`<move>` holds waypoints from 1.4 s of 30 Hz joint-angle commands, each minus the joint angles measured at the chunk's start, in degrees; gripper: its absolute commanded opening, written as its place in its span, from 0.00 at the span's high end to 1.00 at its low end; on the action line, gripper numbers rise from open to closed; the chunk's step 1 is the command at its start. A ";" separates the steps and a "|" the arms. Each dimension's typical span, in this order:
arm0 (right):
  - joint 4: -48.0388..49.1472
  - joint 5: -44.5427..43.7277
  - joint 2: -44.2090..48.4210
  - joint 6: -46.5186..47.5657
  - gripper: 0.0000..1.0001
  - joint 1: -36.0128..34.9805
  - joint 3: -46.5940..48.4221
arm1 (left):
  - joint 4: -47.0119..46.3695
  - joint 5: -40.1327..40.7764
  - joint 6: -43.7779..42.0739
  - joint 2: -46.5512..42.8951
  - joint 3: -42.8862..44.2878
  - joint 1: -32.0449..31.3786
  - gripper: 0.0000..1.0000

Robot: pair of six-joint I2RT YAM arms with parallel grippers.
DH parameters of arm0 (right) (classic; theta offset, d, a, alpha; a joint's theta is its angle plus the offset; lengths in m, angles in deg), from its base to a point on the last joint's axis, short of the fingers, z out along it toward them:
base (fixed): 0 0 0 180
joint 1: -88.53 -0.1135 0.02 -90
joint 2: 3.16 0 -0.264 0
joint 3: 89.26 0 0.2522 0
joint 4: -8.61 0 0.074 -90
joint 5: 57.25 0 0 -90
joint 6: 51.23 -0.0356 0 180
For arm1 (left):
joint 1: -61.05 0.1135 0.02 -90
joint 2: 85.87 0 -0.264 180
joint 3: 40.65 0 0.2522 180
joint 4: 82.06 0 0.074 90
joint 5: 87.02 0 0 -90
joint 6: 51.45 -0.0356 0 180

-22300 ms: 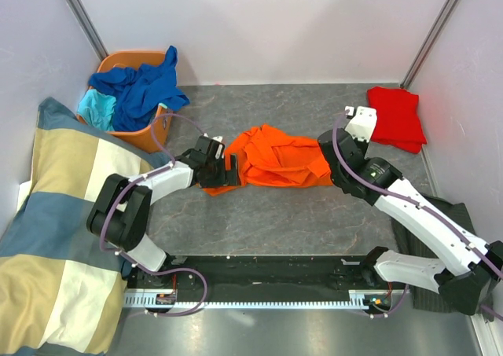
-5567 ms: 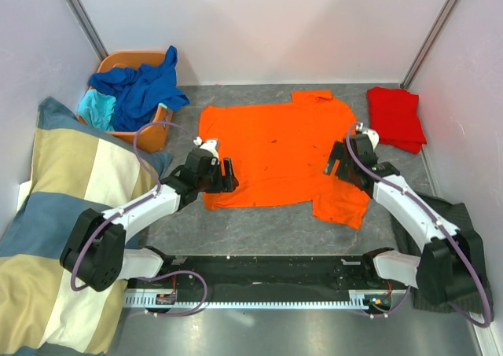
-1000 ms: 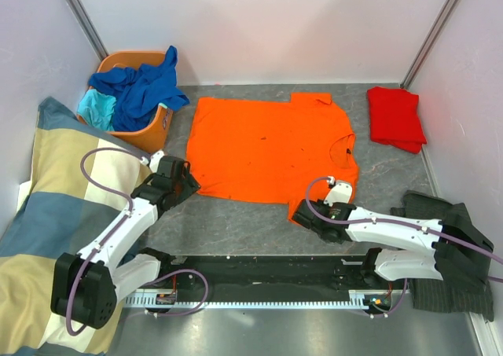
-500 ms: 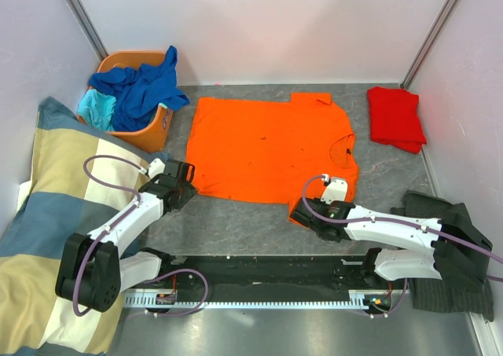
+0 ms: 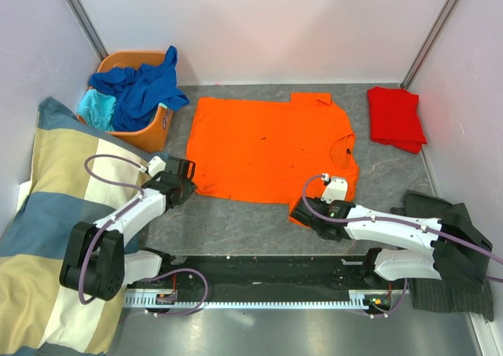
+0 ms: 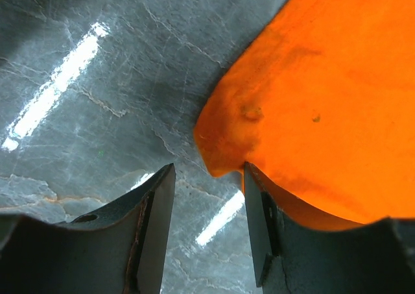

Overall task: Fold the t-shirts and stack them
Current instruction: Grap the side of the flattened tshirt closest away from the robot with both arms

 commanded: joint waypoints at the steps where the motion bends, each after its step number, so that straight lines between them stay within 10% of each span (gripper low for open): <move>1: 0.35 -1.05 -0.33 0.91 1.00 0.51 2.02 | -4.50 1.70 3.11 3.25 0.60 0.61 0.46; 11: 0.35 -0.70 0.02 1.44 1.00 1.13 2.02 | -6.62 2.05 2.50 9.67 1.74 0.78 0.60; 15: 0.35 -0.79 0.37 1.44 1.00 1.30 1.76 | -6.97 2.23 1.62 10.81 2.27 0.78 0.98; 42: -0.44 -6.33 5.82 14.27 1.00 18.08 11.95 | -3.63 2.14 -21.93 1.84 13.87 0.87 0.98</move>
